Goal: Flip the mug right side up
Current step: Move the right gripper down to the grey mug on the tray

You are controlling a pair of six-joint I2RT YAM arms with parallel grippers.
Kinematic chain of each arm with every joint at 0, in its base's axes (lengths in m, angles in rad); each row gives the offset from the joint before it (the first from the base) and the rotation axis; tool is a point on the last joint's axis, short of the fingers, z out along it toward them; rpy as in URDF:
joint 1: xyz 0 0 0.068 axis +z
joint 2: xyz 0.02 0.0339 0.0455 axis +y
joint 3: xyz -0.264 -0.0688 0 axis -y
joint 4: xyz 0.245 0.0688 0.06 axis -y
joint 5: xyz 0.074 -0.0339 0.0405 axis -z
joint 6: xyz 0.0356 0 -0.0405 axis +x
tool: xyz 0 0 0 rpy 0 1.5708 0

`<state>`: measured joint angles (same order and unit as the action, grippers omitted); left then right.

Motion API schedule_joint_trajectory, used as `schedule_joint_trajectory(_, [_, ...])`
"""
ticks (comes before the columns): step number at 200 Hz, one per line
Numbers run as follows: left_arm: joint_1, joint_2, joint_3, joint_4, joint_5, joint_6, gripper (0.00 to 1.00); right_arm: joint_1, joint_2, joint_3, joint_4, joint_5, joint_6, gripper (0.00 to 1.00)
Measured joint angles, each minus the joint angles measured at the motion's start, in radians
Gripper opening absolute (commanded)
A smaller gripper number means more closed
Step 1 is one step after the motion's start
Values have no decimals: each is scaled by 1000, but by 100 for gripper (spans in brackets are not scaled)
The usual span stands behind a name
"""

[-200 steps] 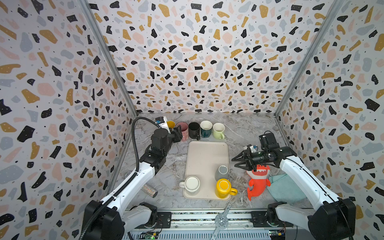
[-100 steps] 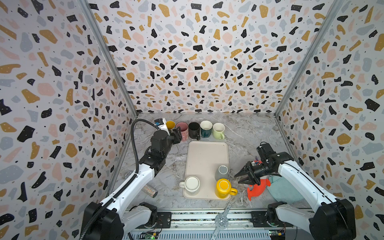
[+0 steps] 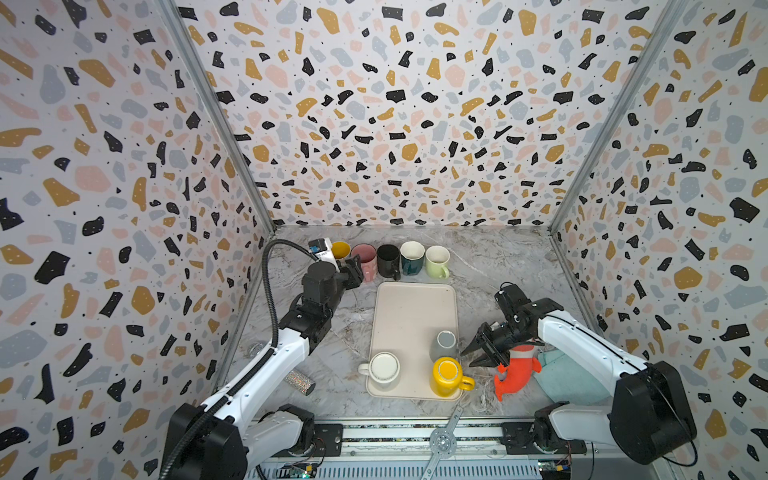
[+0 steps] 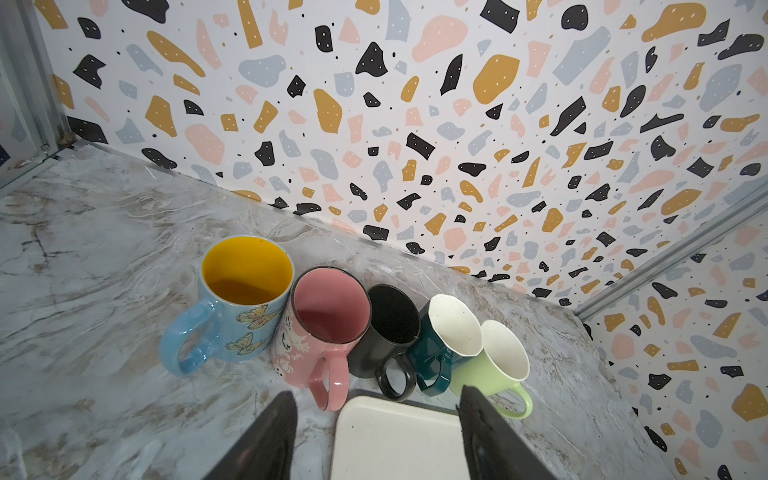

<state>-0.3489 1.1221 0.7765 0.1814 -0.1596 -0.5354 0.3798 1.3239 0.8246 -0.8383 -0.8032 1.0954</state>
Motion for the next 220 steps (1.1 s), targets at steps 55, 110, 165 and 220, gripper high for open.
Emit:
schedule_joint_trajectory(55, [0, 0, 0, -2, -11, 5, 65, 10, 94, 14, 44, 30, -5, 37])
schedule_joint_trajectory(110, [0, 0, 0, -3, -26, 23, 65, 19, 181, 64, 90, 39, -13, 37])
schedule_joint_trajectory(165, [0, 0, 0, -4, -34, 27, 65, 36, 259, 105, 142, 37, -23, 36])
schedule_joint_trajectory(220, [0, 0, 0, -8, -38, 27, 65, 40, 299, 158, 168, 35, -27, 36])
